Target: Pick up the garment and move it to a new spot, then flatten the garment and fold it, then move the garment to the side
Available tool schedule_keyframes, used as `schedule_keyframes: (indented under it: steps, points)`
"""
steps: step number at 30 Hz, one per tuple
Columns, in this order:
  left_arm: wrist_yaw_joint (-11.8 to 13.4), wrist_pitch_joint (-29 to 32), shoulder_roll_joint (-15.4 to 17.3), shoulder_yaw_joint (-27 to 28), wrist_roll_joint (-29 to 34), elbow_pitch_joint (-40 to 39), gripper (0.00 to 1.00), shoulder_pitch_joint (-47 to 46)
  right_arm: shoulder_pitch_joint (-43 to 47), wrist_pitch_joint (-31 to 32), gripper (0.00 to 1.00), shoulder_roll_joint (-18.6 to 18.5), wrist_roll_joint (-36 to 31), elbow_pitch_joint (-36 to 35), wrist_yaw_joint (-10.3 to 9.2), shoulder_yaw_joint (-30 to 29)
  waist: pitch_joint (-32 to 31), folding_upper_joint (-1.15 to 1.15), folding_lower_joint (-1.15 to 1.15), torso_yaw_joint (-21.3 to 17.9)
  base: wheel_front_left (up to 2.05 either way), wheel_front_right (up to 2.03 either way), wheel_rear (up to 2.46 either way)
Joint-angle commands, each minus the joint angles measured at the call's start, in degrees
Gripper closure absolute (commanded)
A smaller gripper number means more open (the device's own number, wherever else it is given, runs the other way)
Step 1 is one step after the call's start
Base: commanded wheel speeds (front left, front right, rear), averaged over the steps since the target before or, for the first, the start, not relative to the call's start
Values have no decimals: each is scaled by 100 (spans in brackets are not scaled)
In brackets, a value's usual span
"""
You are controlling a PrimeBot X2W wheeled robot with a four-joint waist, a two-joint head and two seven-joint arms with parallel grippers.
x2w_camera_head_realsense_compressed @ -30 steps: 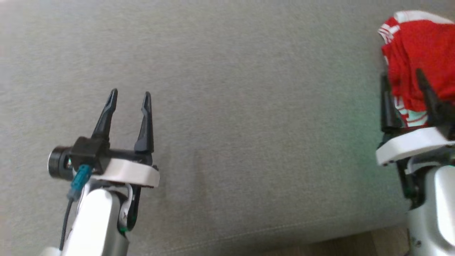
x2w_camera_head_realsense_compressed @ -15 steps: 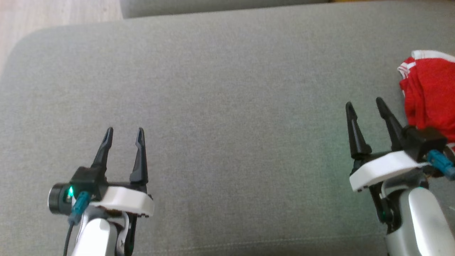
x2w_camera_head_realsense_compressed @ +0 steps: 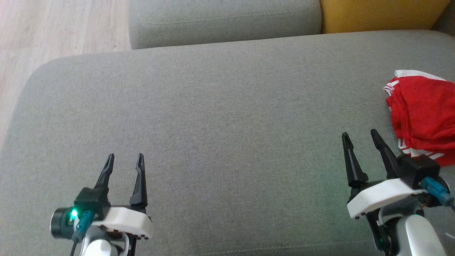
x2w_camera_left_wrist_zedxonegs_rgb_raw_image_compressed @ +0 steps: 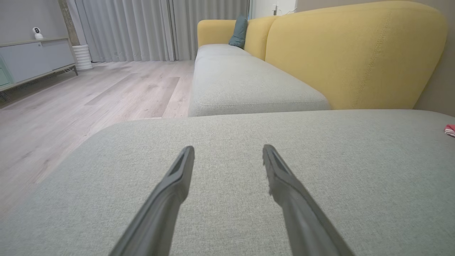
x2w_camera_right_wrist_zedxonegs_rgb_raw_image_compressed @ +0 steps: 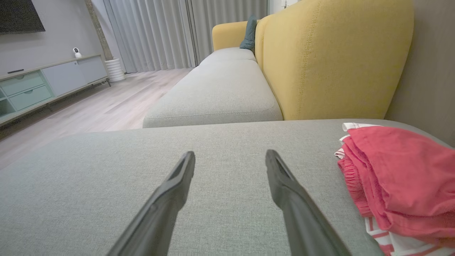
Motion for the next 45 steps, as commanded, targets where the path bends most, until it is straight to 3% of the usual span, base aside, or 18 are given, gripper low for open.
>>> schedule_keyframes:
  steps: [1, 41, 42, 45]
  points:
    - [22, -30, 77, 234, -44, -167, 0, -156, -130, -19, 0, -1, 42, -247, -5, 105, -22, 0, 0, -14, 0, 0, 0]
    - [80, -30, 201, 105, -52, -150, 0, -273, -57, 8, 0, 8, 117, -409, -5, 72, 61, 0, 0, -23, 0, 0, 0]
    - [49, 0, 114, -56, -41, 46, 100, 48, 114, 5, 100, 20, 84, -176, 0, -44, 62, 0, 0, -23, 0, 0, 0]
    - [46, 7, 73, -58, -46, 274, 100, 125, 150, 2, 100, 24, 88, 79, 0, -23, 68, 0, 0, -19, 0, 0, 0]
